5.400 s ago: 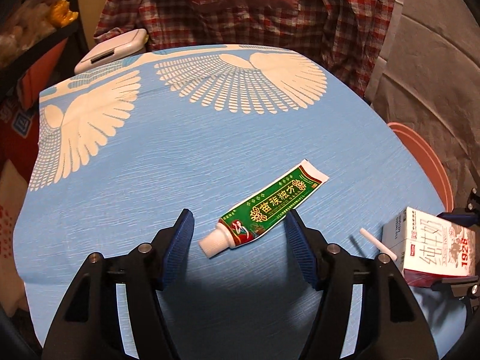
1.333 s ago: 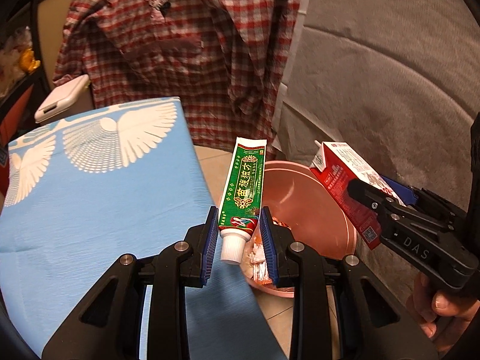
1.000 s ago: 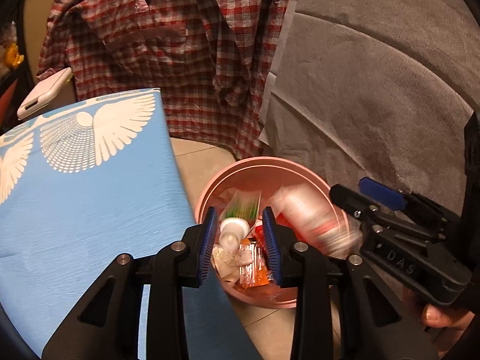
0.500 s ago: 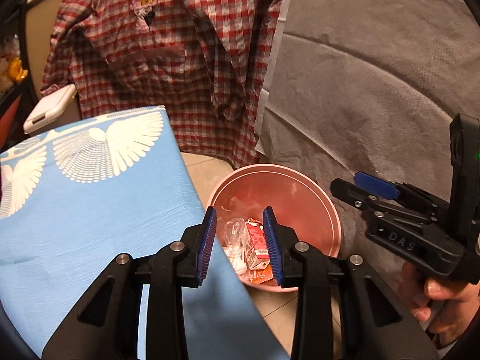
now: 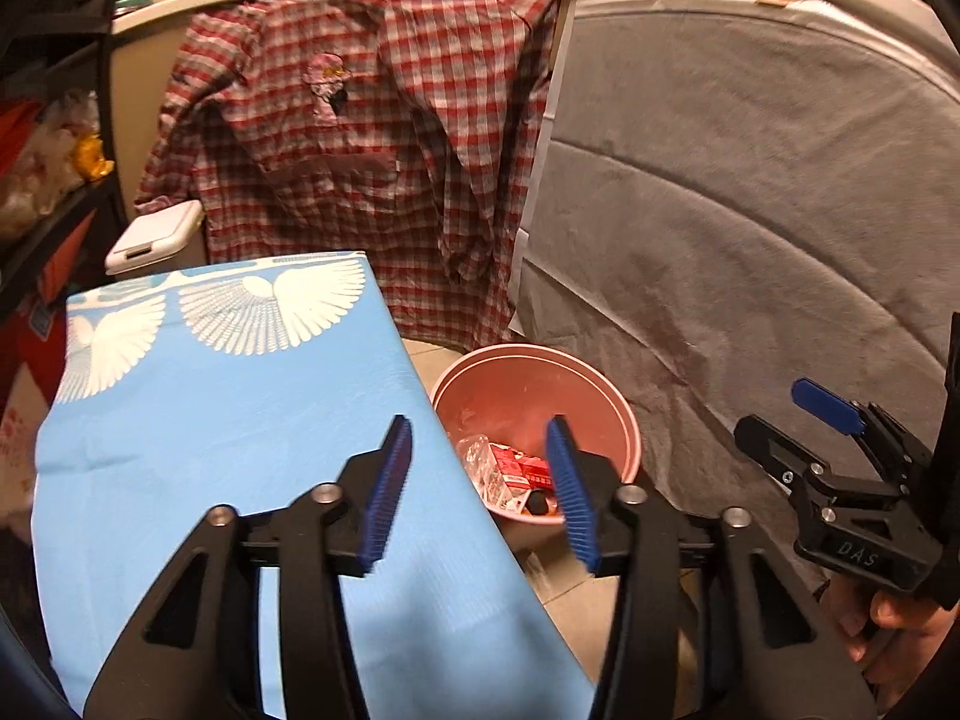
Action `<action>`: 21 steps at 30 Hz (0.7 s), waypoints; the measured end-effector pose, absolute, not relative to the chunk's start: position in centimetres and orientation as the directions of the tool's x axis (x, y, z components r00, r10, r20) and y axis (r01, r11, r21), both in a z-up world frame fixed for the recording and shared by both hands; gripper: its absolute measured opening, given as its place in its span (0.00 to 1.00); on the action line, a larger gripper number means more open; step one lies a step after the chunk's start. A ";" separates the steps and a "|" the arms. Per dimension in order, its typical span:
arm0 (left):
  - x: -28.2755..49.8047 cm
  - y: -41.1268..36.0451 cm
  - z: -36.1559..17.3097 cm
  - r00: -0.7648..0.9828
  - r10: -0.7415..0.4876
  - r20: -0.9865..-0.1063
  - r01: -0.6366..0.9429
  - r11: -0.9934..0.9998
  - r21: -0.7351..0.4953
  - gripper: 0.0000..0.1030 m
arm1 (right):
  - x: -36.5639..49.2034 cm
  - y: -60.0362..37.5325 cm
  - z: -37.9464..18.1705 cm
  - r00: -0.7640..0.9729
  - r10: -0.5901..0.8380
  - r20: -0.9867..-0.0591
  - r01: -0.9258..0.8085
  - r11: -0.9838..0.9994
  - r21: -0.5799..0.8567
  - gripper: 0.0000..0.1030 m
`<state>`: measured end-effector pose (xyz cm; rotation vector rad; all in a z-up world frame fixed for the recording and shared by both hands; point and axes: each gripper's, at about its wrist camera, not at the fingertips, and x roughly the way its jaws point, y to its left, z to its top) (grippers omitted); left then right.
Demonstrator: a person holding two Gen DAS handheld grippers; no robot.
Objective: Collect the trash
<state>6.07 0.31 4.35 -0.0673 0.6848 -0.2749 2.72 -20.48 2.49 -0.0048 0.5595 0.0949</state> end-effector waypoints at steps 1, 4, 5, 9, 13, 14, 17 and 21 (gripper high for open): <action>5.2 0.4 4.3 0.743 -0.269 -0.613 0.218 0.963 -0.159 0.49 | 1.8 -20.6 2.7 0.849 0.078 -0.523 -0.085 0.996 0.011 0.89; 2.6 0.7 3.9 0.747 -0.265 -0.610 0.184 0.964 -0.194 0.59 | -0.3 -21.0 2.9 0.858 0.047 -0.511 -0.060 0.998 -0.009 0.93; 1.9 0.7 3.7 0.750 -0.260 -0.608 0.173 0.965 -0.199 0.59 | -0.7 -21.2 2.9 0.859 0.038 -0.510 -0.051 0.999 -0.012 0.94; -1.5 0.4 3.0 0.766 -0.231 -0.600 0.138 0.971 -0.197 0.72 | -2.9 -22.1 2.4 0.849 -0.003 -0.529 -0.006 1.000 -0.016 0.95; -3.5 0.6 2.0 0.777 -0.191 -0.601 0.089 0.977 -0.195 0.85 | -4.1 -22.3 1.9 0.836 -0.025 -0.548 0.014 1.000 -0.025 0.95; -3.9 0.6 1.7 0.776 -0.182 -0.604 0.079 0.978 -0.194 0.86 | -4.3 -22.2 1.8 0.836 -0.038 -0.548 0.018 0.999 -0.041 0.95; -3.9 0.3 1.0 0.765 -0.161 -0.624 0.064 0.982 -0.175 0.89 | -4.5 -22.1 1.2 0.831 -0.050 -0.554 0.023 0.998 -0.056 0.95; -3.1 -0.2 0.6 0.759 -0.149 -0.634 0.056 0.985 -0.164 0.90 | -4.5 -22.2 0.7 0.825 -0.045 -0.563 0.023 0.999 -0.047 0.95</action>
